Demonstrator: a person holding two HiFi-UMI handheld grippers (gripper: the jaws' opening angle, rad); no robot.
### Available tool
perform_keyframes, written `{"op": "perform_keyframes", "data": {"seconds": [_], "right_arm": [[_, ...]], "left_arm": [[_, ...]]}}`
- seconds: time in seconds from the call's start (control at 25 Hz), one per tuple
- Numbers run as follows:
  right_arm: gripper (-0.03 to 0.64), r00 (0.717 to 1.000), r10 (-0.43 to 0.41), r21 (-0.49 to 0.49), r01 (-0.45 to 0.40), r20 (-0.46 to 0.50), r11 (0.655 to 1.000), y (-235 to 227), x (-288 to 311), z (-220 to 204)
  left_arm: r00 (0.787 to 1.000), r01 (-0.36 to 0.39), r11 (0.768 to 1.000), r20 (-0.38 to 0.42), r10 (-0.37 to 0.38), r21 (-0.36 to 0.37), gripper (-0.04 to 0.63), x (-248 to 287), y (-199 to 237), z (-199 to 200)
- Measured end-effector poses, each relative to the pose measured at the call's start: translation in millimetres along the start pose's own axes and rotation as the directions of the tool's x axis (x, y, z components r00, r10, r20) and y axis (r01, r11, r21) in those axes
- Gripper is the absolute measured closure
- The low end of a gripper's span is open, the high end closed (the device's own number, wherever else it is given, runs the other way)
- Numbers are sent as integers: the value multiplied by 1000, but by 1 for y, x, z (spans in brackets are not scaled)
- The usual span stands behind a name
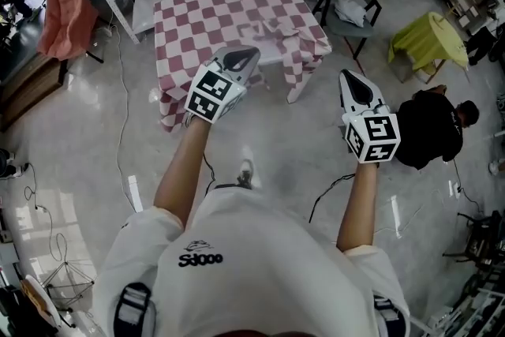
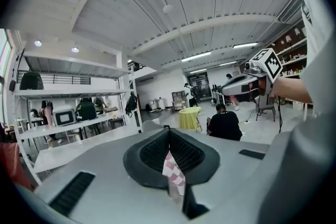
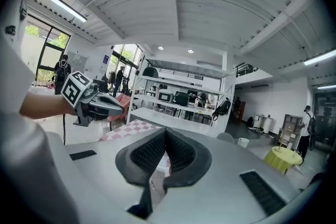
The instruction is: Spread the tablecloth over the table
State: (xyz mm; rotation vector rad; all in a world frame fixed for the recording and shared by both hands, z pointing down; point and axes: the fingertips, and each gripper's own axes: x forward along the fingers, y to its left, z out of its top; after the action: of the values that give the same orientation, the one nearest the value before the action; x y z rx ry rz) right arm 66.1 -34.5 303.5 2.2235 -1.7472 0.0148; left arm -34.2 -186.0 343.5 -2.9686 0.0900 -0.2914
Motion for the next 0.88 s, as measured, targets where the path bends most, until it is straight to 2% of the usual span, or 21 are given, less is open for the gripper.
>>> {"op": "perform_keyframes", "data": {"seconds": [0.56, 0.8, 0.88], "right_arm": [[595, 998, -33, 44, 36, -47, 998, -31, 89, -19], [595, 995, -67, 79, 72, -69, 994, -50, 121, -38], [594, 994, -77, 93, 85, -80, 992, -68, 130, -49]], "left_arm": [[999, 26, 999, -25, -27, -36, 566, 68, 76, -34], [996, 11, 999, -88, -15, -41, 566, 97, 98, -62], [993, 7, 998, -113, -15, -65, 566, 115, 98, -71]]}}
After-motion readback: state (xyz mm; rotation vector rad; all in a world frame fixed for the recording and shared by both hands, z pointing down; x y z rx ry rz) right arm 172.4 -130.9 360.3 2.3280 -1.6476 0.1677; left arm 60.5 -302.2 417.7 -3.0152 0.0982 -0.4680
